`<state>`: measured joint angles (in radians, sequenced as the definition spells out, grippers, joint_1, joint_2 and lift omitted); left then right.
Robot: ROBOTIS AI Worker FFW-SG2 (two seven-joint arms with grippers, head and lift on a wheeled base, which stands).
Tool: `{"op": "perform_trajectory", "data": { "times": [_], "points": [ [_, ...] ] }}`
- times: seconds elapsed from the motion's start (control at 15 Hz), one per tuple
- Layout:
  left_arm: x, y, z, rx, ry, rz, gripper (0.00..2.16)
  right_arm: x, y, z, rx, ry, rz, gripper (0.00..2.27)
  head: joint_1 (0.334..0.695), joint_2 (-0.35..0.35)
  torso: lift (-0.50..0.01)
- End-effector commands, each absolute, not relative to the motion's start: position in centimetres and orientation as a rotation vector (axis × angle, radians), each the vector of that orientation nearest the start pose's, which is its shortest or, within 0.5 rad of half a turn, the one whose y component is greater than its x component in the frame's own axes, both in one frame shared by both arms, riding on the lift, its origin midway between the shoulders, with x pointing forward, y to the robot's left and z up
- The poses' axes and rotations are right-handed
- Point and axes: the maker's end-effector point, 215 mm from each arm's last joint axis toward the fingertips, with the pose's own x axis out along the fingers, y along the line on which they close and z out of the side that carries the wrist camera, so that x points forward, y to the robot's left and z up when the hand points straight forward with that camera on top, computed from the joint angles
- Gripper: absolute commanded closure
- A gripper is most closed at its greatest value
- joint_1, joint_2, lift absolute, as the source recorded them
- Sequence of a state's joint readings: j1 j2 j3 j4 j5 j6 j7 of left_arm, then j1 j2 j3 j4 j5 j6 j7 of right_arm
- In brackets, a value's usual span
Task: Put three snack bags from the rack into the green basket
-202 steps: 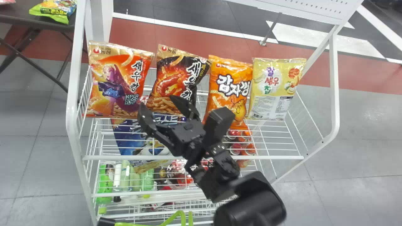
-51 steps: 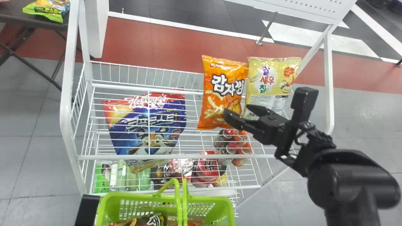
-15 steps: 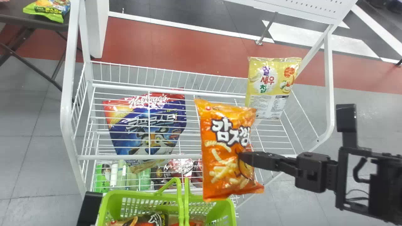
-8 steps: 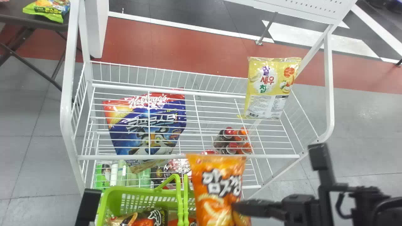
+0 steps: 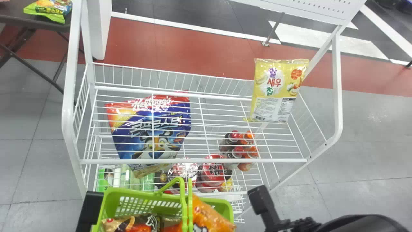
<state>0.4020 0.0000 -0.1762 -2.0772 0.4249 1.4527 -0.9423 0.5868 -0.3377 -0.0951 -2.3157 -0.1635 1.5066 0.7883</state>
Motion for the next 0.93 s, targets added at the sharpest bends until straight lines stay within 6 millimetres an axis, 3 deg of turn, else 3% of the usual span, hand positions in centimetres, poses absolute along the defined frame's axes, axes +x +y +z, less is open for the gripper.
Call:
{"op": "perform_trajectory", "data": {
  "times": [0.0,0.07,0.13,0.27,0.47,0.8,0.87],
  "points": [
    [17.1,-7.9,-40.6,-0.928,1.151,-1.279,1.46,14.9,-18.4,-53.6,0.275,1.419,0.678,2.02,0.695,-0.350,0.000],
    [17.1,-7.9,-40.6,-0.928,1.151,-1.279,1.46,14.6,-18.5,-54.0,0.258,1.429,0.674,2.00,0.695,-0.350,0.000],
    [17.1,-7.8,-40.6,-0.929,1.154,-1.279,1.46,14.9,-18.7,-53.9,0.262,1.420,0.670,1.72,0.695,-0.350,0.000],
    [17.1,-7.8,-40.6,-0.929,1.154,-1.279,1.46,16.9,-19.8,-51.7,0.289,1.359,0.653,0.00,0.695,-0.350,0.000],
    [17.1,-7.8,-40.6,-0.928,1.152,-1.279,1.46,18.4,-21.7,-47.2,0.344,1.291,0.624,0.05,0.695,-0.350,0.000],
    [17.0,-7.7,-40.6,-0.931,1.154,-1.275,1.46,21.5,-21.6,-41.1,0.402,1.101,0.635,0.05,0.695,-0.350,0.000],
    [17.1,-7.8,-40.6,-0.930,1.150,-1.275,1.46,23.3,-21.4,-39.7,0.388,1.007,0.640,0.05,0.695,-0.350,0.000]
  ]
}}
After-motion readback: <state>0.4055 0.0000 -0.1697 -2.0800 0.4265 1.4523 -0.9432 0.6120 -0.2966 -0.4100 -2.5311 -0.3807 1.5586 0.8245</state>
